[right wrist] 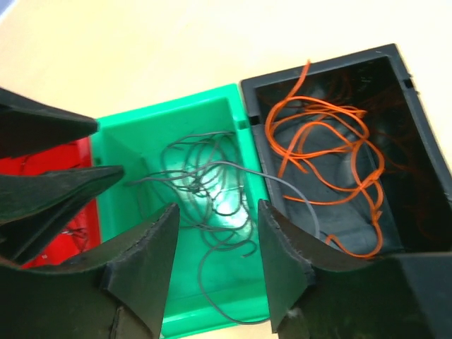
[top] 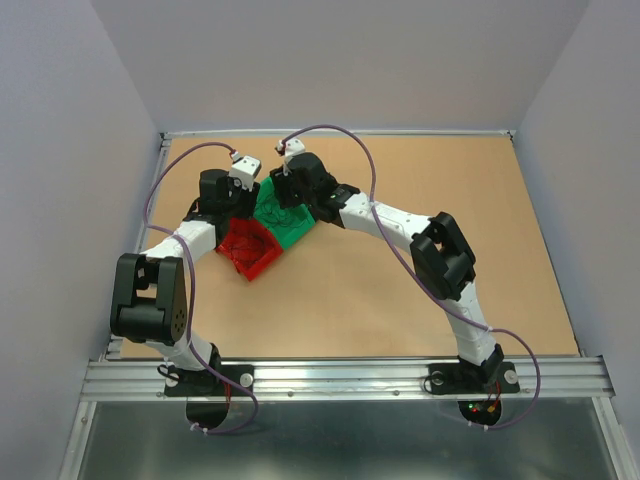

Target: Untangle the cables

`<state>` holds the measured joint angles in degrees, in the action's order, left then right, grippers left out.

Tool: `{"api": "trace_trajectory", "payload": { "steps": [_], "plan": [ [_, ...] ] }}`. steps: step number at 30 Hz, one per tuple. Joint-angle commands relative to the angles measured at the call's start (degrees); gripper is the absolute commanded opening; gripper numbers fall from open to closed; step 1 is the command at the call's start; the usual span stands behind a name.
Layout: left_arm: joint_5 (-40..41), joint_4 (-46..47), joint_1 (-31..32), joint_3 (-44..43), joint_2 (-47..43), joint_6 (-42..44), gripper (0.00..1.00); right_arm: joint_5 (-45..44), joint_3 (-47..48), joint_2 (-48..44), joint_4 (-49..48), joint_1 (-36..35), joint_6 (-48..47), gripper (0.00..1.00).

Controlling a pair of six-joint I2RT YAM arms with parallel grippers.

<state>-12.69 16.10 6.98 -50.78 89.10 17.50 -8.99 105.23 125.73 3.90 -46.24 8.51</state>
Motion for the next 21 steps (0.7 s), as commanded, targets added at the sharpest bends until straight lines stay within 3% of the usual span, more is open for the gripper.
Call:
{"api": "trace_trajectory", "payload": {
  "steps": [1, 11, 21],
  "plan": [
    [-1.6, 2.5, -0.5, -0.9, -2.7, 0.2, 0.51, -5.2, -1.6, -2.0, -0.6, 0.2, -1.0, 0.52],
    [-1.8, 2.3, -0.5, -1.0, -2.5, 0.3, 0.51, 6.1, -5.9, -3.3, -0.5, 5.2, 3.6, 0.54],
    [-1.9, 2.4, -0.5, -0.6, -3.1, 0.4, 0.51, 6.4, -9.7, -5.1, -5.3, 6.0, 2.9, 0.59]
  ]
}}
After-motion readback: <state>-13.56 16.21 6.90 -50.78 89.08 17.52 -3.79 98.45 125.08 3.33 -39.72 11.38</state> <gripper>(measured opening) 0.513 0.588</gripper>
